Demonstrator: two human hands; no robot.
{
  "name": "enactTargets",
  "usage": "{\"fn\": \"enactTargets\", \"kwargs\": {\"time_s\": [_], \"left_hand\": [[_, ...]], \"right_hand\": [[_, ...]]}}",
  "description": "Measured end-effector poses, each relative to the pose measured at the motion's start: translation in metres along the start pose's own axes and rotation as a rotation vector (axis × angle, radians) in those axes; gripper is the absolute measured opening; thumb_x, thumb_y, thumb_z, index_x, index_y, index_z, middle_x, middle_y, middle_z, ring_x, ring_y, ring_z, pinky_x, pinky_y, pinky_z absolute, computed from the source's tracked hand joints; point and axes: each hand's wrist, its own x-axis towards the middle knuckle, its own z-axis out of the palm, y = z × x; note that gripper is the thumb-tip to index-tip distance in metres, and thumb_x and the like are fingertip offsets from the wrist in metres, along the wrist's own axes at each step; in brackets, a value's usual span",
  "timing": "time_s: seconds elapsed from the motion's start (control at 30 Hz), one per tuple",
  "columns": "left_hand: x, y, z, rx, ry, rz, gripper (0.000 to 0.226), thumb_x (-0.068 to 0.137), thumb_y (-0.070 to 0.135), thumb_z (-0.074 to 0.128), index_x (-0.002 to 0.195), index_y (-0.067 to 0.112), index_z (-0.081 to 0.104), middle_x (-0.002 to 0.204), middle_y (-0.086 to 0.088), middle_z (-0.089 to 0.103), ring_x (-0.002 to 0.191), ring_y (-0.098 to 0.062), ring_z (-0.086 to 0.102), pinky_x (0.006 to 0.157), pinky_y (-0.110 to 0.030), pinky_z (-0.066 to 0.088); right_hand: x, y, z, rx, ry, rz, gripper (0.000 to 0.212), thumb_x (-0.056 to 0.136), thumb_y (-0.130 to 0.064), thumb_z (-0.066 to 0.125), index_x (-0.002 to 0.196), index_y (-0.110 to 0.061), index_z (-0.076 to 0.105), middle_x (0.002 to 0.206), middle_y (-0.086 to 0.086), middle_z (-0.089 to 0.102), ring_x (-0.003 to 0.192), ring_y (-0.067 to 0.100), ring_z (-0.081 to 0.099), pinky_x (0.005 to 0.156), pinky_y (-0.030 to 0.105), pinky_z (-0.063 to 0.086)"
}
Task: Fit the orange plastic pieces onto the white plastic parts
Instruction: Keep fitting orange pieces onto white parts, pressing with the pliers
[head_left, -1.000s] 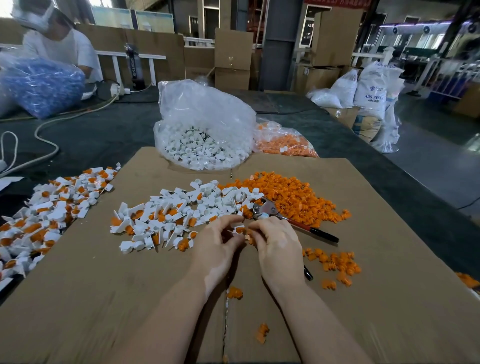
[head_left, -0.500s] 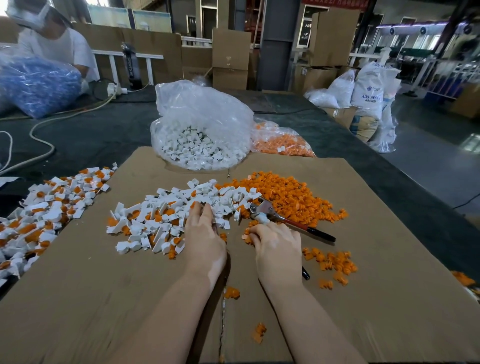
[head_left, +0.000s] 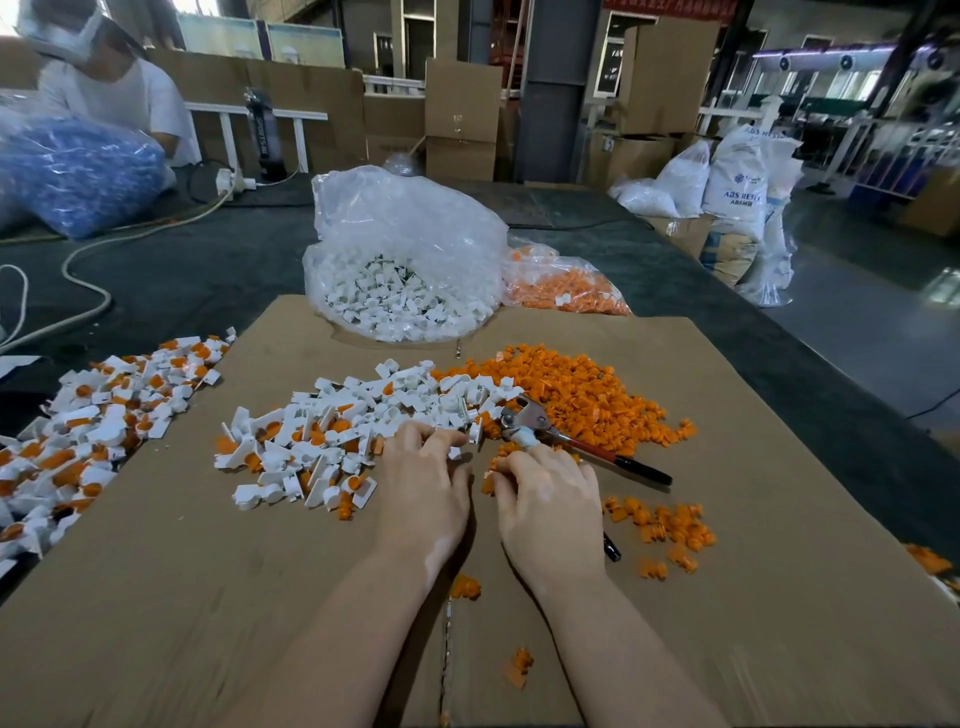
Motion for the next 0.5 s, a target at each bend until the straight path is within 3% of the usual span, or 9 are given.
{"fn": "enactTargets", "kwargs": {"time_s": [0.13,0.33,0.5], "left_hand": [[0.0007,-0.0018,-0.0007,-0.048,-0.011,-0.024,0.027,0.088,0.015,0.062,0.115,0.018,0.063,0.099,0.007,0.037,0.109,-0.017,0.046,0.089,-0.015,0.031],[0.0009,-0.0017,-0.0020,-0.075,-0.024,-0.033,0.026,0.087,0.014,0.062,0.112,0.018,0.064,0.099,0.008,0.042,0.097,-0.008,0.049,0.081,-0.008,0.029],[0.0019,-0.0017,-0.0008,-0.073,-0.050,-0.036,0.027,0.088,0.014,0.061,0.114,0.017,0.063,0.103,0.005,0.043,0.105,-0.014,0.052,0.086,-0.014,0.034]], "right_hand": [[0.0022,-0.0002,0.0002,-0.030,0.053,-0.014,0.018,0.068,-0.015,0.082,0.063,-0.015,0.064,0.063,0.000,0.061,0.058,0.021,0.058,0.054,0.031,0.044],[-0.0004,0.0006,0.0013,0.024,0.028,-0.026,0.010,0.073,-0.018,0.077,0.070,-0.016,0.067,0.069,-0.001,0.064,0.065,0.020,0.060,0.060,0.033,0.045],[-0.0005,0.0004,0.0007,0.026,0.018,-0.046,0.011,0.071,-0.016,0.078,0.070,-0.016,0.067,0.069,0.000,0.064,0.065,0.021,0.061,0.059,0.034,0.046]]}}
